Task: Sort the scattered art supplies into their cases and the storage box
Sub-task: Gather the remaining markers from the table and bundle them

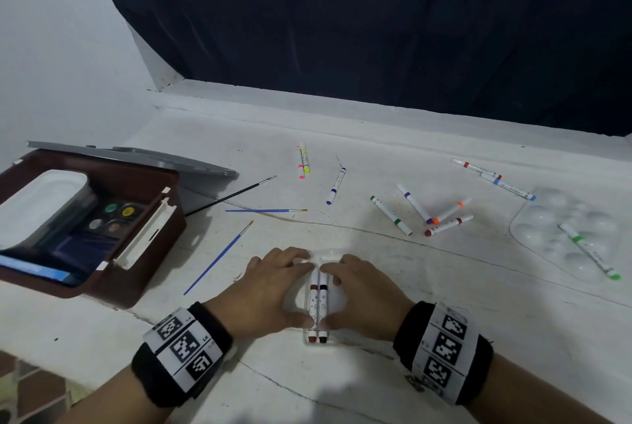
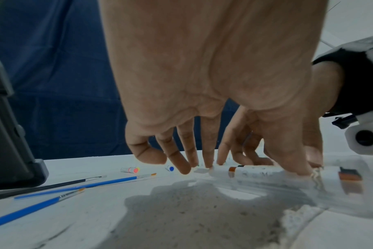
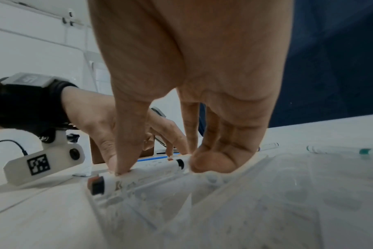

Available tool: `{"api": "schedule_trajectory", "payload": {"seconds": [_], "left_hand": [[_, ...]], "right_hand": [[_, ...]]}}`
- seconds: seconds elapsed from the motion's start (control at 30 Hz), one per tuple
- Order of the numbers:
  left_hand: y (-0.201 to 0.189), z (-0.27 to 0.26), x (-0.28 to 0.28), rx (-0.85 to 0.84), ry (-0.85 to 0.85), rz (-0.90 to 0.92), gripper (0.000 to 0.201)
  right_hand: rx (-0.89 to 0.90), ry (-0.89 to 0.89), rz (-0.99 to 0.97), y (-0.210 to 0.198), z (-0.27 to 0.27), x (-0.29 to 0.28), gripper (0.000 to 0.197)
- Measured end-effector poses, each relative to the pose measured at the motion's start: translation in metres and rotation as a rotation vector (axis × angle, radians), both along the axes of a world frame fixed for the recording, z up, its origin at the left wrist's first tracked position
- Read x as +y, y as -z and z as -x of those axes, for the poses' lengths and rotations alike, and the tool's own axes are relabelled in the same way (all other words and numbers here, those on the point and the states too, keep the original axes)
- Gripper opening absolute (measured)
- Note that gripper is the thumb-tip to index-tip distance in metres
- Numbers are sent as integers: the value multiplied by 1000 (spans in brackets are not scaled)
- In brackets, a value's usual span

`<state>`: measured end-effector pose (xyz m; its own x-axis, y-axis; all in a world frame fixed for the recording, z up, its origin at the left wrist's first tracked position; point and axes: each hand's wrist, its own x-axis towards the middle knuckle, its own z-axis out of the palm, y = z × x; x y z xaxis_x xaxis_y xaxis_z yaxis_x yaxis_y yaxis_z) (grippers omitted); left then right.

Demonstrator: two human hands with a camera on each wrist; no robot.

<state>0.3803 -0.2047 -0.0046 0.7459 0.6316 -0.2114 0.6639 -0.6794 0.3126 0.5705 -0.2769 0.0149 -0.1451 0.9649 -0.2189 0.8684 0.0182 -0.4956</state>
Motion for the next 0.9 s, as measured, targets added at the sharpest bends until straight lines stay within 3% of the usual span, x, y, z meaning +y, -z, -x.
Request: {"api": "schedule_trajectory", "payload": {"seconds": [0.27, 0.7, 0.83, 0.9], "left_hand": [[3, -6, 4, 9, -26, -28, 88], [-9, -14, 9, 70, 1, -37, 79], [-10, -16, 17, 71, 5, -10, 84], [-9, -16, 23, 69, 1, 0, 87]], "right_hand": [[-209, -67, -63, 5, 6, 0, 68], [-161, -101, -48, 12, -4, 12, 69], [-2, 14, -100, 8, -23, 19, 48], [-18, 115, -180, 4, -41, 27, 32]]}}
